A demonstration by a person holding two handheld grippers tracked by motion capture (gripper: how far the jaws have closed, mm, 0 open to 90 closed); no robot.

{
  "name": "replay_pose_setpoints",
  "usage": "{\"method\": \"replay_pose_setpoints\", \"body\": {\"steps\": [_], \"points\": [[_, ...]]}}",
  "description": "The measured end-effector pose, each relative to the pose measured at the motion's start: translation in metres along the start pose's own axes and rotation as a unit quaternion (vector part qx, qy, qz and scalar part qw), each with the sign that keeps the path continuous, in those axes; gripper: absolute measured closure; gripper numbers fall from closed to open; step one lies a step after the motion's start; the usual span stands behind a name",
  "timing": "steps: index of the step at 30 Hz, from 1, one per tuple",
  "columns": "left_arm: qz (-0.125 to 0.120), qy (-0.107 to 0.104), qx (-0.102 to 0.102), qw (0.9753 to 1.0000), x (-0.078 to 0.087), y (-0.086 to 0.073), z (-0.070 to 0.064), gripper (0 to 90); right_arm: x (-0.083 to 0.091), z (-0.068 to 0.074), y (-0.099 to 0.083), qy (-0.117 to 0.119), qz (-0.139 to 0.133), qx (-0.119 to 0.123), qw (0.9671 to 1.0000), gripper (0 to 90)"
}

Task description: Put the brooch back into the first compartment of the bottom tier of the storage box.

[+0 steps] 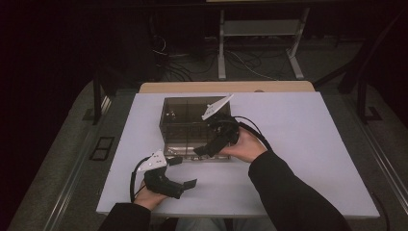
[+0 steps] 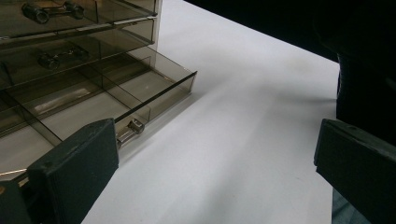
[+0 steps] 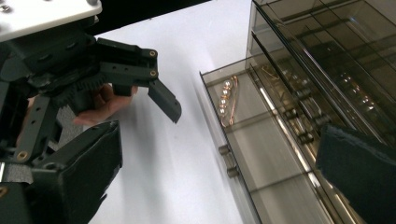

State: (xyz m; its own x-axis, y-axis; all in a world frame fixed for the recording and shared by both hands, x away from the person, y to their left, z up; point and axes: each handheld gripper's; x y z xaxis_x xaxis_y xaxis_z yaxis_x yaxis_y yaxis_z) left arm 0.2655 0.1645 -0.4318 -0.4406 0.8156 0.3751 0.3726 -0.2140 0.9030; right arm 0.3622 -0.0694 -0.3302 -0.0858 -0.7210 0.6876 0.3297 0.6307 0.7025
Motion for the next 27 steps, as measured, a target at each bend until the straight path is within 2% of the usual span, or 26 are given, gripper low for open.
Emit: {"method": "replay_pose_setpoints", "body": {"steps": [2, 4, 9, 15, 27], "points": [[0.0, -0.001, 0.0, 1.0, 0.0, 0.0, 0.0, 0.0, 0.005, 0.002, -0.003, 0.0, -0.004, -0.007, 1.0, 0.2], [-0.001, 0.0, 0.001, 1.0, 0.0, 0.0, 0.0, 0.0, 0.01, 0.001, -0.007, -0.007, -0.006, -0.003, 1.0, 0.2], [-0.001, 0.0, 0.002, 1.0, -0.001, 0.0, 0.0, 0.0, 0.02, 0.004, -0.016, -0.006, -0.017, -0.008, 0.9998, 0.2], [-0.001, 0.002, 0.001, 1.0, 0.0, 0.0, 0.0, 0.0, 0.03, 0.005, -0.029, -0.012, -0.018, -0.016, 0.9997, 0.2], [0.0, 0.004, 0.001, 1.0, -0.001, 0.0, 0.0, 0.0, 0.05, 0.003, -0.058, -0.025, -0.028, -0.043, 0.9983, 0.2]]}}
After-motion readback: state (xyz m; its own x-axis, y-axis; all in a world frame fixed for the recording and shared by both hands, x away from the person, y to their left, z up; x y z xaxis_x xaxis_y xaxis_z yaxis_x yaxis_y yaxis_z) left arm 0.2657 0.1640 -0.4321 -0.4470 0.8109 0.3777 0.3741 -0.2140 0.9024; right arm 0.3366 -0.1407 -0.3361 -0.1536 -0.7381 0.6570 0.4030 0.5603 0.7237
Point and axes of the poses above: each handheld gripper's, and its own axes: x roughly backward along the jaws, y roughly out of its top, z roughly to its left, and after that the axes turned 3 degrees about y, right-handed
